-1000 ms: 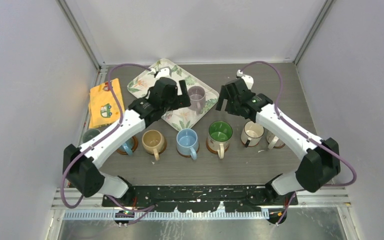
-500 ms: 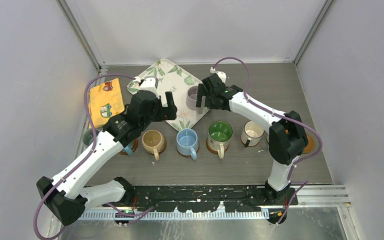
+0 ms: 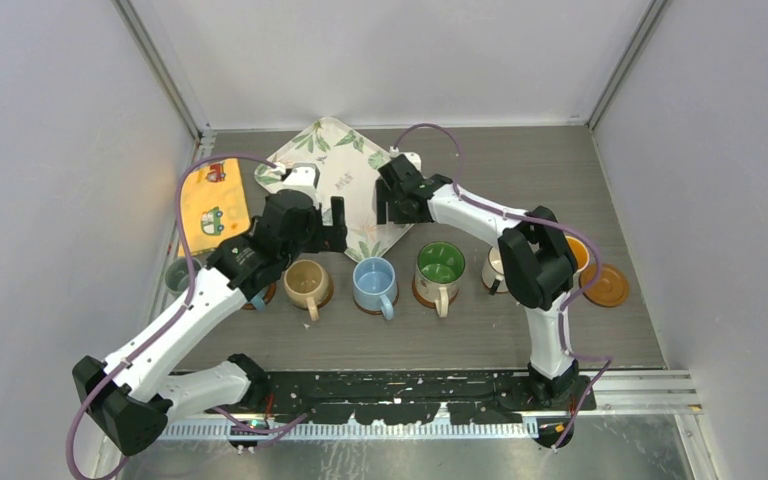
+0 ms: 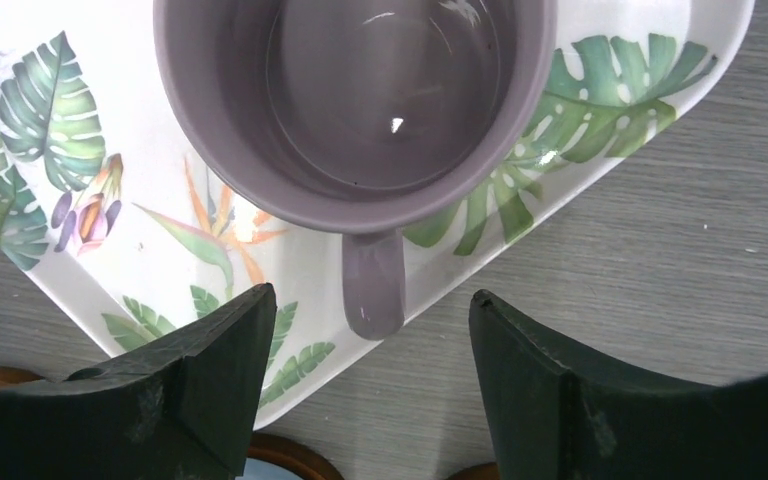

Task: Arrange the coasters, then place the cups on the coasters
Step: Pick up the cup from the tray.

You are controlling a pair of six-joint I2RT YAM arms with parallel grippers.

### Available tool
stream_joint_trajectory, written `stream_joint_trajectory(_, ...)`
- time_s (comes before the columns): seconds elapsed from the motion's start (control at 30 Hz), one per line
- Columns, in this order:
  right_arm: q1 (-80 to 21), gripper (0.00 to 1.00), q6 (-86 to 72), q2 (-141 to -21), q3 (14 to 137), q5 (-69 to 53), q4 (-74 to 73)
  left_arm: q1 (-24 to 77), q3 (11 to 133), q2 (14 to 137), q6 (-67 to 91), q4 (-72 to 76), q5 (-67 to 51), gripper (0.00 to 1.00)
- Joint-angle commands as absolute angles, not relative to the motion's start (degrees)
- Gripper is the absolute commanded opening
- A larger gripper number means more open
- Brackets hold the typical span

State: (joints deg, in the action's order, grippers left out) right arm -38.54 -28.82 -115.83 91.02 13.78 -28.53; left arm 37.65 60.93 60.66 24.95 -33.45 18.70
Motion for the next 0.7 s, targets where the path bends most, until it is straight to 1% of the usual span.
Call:
stream_joint_trajectory(0.0,-39.3,0.72,-25.0,-116.5,92.4,13.6,-24.3,37.7,60.3,58.9,23.0,-32.1,20.5,1.0)
stream_joint_trajectory(0.2,-39.6,0.6,-23.3,-119.1,93.1,15.0,-23.2,37.7,59.6,59.2,22.7,-31.6,21.0,1.0)
stream_joint_trajectory(0.4,-39.7,0.56,-22.8,-120.4,92.6,15.8,-22.1,37.7,59.0,59.4,22.5,-31.2,21.4,1.0)
stream_joint_trajectory(0.67,-40.0,0.46,-21.0,-121.0,91.2,18.2,-18.3,37.5,58.6,59.8,22.3,-31.0,21.7,1.0)
